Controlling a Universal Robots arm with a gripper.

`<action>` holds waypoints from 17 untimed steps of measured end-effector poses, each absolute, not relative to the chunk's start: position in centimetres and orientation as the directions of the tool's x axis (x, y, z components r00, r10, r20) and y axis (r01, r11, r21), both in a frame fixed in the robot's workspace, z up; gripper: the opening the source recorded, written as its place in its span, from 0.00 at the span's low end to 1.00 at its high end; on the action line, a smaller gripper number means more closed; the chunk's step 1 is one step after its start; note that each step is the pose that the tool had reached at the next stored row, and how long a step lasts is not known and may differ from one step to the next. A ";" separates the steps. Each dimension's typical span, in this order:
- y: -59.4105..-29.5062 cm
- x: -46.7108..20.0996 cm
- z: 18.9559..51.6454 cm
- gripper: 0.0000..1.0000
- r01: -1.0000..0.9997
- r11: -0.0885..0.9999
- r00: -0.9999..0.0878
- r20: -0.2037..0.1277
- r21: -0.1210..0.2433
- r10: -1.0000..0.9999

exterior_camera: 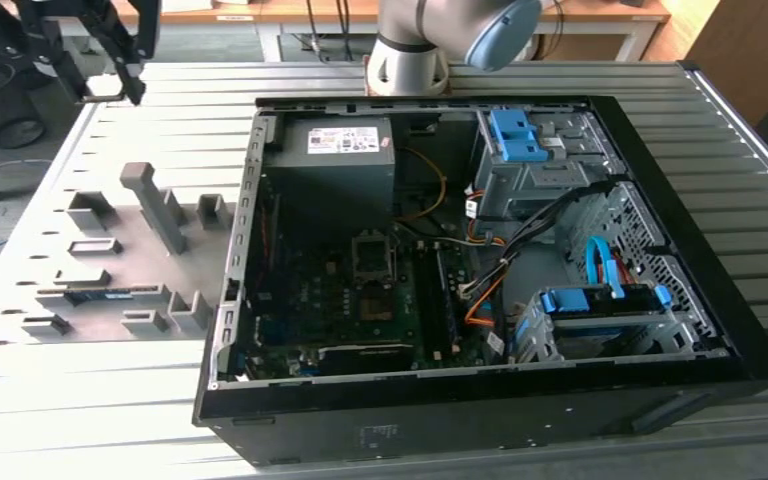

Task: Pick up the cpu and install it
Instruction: 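Pick up the cpu and move it towards the insertion slot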

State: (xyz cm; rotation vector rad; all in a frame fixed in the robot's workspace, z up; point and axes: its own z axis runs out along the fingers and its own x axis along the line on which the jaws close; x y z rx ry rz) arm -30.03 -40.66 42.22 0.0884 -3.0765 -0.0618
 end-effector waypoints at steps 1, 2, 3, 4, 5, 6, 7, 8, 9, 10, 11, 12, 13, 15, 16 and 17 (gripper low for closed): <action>-40.7 -29.6 42.2 0.47 -0.056 0.998 -0.996 0.062 0.042 -0.059; -40.7 -29.2 42.2 0.47 -0.056 0.998 -0.996 0.062 0.042 -0.059; -40.7 -28.8 42.2 0.47 -0.056 0.998 -0.996 0.063 0.042 -0.059; -40.7 -28.4 42.2 0.47 -0.056 0.998 -0.996 0.063 0.042 -0.059; -40.7 -27.9 42.2 0.47 -0.056 0.998 -0.996 0.064 0.042 -0.059; -40.7 -27.5 42.2 0.47 -0.056 0.998 -0.996 0.064 0.042 -0.059; -40.7 -27.1 42.2 0.47 -0.056 0.998 -0.996 0.064 0.042 -0.059; -40.7 -26.7 42.2 0.47 -0.056 0.998 -0.996 0.065 0.042 -0.059; -40.7 -26.3 42.2 0.47 -0.056 0.998 -0.996 0.065 0.042 -0.059; -40.7 -25.8 42.2 0.47 -0.056 0.998 -0.996 0.066 0.042 -0.059; -40.7 -25.4 42.2 0.47 -0.056 0.998 -0.996 0.066 0.042 -0.059; -40.7 -25.0 42.2 0.47 -0.056 0.998 -0.996 0.066 0.042 -0.059; -40.7 -24.6 42.2 0.47 -0.056 0.998 -0.996 0.067 0.042 -0.059; -40.7 -23.8 42.2 0.47 -0.056 0.998 -0.996 0.067 0.042 -0.059; -40.7 -23.4 42.2 0.47 -0.056 0.998 -0.996 0.068 0.042 -0.059; -40.7 -23.0 42.2 0.47 -0.056 0.998 -0.996 0.068 0.042 -0.059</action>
